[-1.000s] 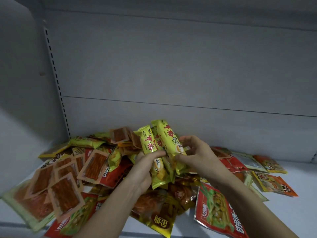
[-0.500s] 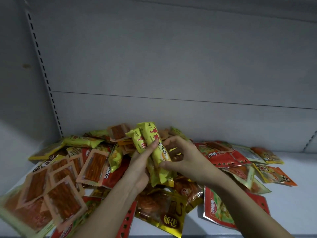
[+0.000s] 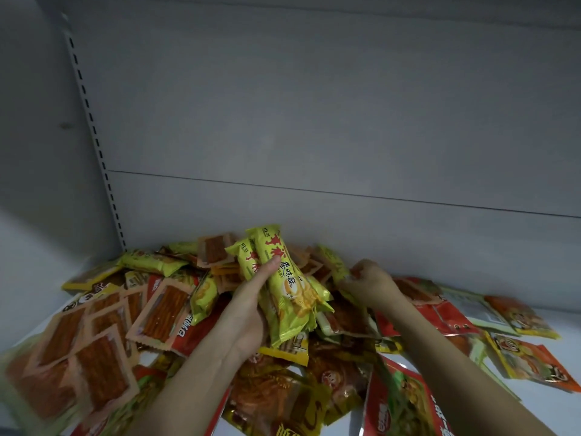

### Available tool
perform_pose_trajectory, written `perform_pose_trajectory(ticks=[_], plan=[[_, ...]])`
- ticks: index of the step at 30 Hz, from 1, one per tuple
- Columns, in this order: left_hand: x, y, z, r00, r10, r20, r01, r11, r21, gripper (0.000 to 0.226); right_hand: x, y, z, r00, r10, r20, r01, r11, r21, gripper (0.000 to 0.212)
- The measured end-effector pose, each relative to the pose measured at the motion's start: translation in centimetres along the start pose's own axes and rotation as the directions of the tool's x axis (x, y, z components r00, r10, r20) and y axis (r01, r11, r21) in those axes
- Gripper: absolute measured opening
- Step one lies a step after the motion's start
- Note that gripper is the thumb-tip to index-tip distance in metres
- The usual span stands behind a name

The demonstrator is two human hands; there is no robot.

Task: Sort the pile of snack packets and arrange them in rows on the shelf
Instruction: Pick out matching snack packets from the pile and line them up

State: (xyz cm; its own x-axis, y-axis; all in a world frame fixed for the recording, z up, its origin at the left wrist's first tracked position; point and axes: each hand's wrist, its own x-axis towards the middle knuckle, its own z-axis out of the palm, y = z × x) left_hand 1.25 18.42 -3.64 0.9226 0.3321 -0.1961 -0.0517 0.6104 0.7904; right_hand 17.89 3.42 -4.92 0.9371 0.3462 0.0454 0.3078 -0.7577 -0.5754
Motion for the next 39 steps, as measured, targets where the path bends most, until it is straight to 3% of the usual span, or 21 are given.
perform_pose_trajectory(ticks=[3, 5, 7, 9, 11, 16, 21, 25, 30, 33, 39], plan=[[-0.2, 0.2, 0.2, 1.0, -0.01, 0.005, 0.01, 1.0, 0.008, 0.038, -0.2, 0.0, -1.3, 1.0, -0.001, -0.013, 0.003, 0.98, 0.199, 0.025], [-0.3, 0.3, 0.2, 0.999, -0.025, 0.024, 0.024, 1.0, 0.012, 0.035, -1.2, 0.2, -2.4, 0.999, 0.02, 0.027, -0.029, 0.909, 0.416, 0.016], [-0.4, 0.2, 0.3, 0.998, -0.04, 0.046, 0.039, 0.999, 0.016, 0.03, -2.5, 0.7, -3.2, 0.991, 0.039, 0.129, -0.117, 0.724, 0.68, 0.024], [-0.4, -0.1, 0.6, 0.994, -0.075, 0.08, 0.074, 0.997, 0.017, 0.041, -4.3, 1.2, -3.5, 0.973, -0.003, 0.229, -0.204, 0.448, 0.871, 0.029], [-0.4, -0.8, 1.1, 0.985, -0.131, 0.114, 0.128, 0.991, 0.031, 0.057, -6.5, 1.5, -3.7, 0.967, -0.032, 0.251, -0.231, 0.293, 0.928, 0.028], [-1.6, -3.4, 3.1, 0.948, -0.213, 0.236, 0.215, 0.976, 0.021, 0.05, -11.2, 2.9, -4.1, 0.972, -0.065, 0.228, -0.215, 0.161, 0.963, 0.027], [-3.4, -6.1, 5.8, 0.913, -0.244, 0.326, 0.252, 0.968, 0.019, 0.05, -14.7, 5.1, -5.2, 0.993, 0.037, 0.115, -0.121, 0.225, 0.967, 0.024], [-4.5, -8.6, 8.3, 0.902, -0.237, 0.36, 0.238, 0.97, 0.043, 0.045, -17.7, 7.5, -6.5, 0.999, 0.036, 0.016, -0.029, 0.401, 0.916, 0.031], [-5.8, -13.7, 12.9, 0.906, -0.262, 0.333, 0.234, 0.965, 0.12, 0.053, -21.2, 13.2, -10.5, 0.987, 0.073, -0.144, 0.073, 0.588, 0.805, 0.012], [-7.1, -17.8, 17.2, 0.911, -0.247, 0.33, 0.213, 0.968, 0.136, 0.065, -23.6, 17.9, -13.7, 0.977, 0.096, -0.192, 0.095, 0.607, 0.789, 0.018], [-10.8, -26.7, 26.9, 0.876, -0.277, 0.394, 0.242, 0.961, 0.137, 0.054, -28.7, 27.6, -19.8, 0.976, 0.128, -0.178, 0.05, 0.661, 0.749, 0.022]])
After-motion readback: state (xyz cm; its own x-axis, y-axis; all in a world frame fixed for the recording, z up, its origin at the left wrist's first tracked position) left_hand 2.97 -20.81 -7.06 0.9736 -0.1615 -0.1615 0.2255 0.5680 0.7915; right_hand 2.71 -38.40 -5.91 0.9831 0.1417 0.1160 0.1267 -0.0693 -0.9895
